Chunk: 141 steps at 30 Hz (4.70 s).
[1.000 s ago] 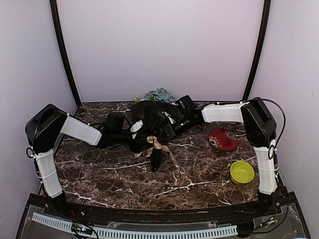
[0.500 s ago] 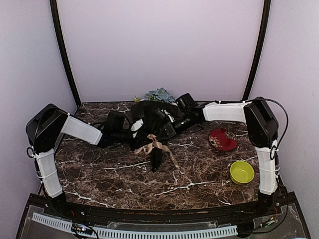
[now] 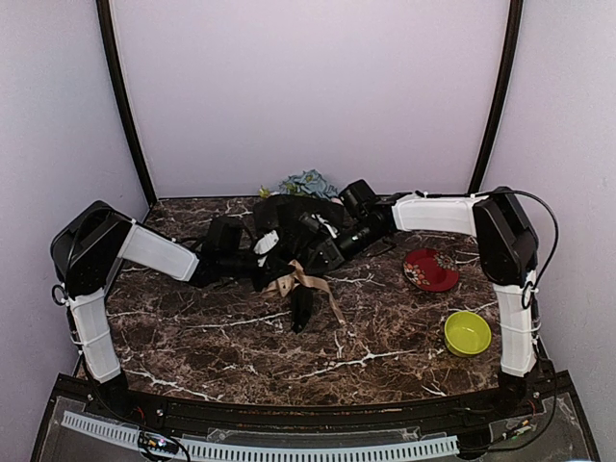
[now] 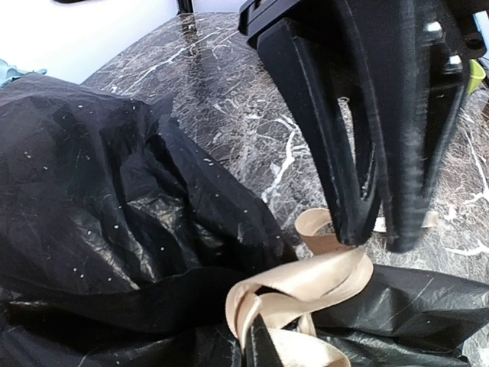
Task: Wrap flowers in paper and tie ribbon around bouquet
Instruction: Cross the half-tied ribbon over the folded bouquet.
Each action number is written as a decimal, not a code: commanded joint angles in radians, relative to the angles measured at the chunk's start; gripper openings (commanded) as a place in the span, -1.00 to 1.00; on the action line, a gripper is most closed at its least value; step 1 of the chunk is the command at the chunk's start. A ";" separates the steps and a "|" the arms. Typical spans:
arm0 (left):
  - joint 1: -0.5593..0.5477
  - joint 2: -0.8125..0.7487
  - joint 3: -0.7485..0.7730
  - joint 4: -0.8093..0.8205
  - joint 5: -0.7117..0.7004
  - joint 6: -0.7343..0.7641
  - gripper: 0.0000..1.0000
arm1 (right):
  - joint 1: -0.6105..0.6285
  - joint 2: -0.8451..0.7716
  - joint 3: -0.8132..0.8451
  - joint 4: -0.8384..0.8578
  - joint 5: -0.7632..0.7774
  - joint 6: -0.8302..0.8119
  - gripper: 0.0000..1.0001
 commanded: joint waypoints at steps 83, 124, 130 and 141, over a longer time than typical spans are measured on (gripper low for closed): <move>-0.012 -0.061 -0.144 0.221 -0.030 -0.007 -1.00 | 0.010 0.173 0.180 0.037 -0.038 0.049 -0.69; -0.013 -0.036 -0.140 0.233 -0.024 -0.044 -1.00 | 0.045 0.148 0.126 0.104 0.145 0.107 -0.90; -0.012 -0.056 -0.137 0.202 -0.059 -0.040 -1.00 | 0.044 0.133 0.121 0.099 0.169 0.115 -0.89; -0.012 -0.099 -0.134 0.155 -0.087 -0.022 -0.45 | 0.044 0.130 0.121 0.097 0.192 0.137 -1.00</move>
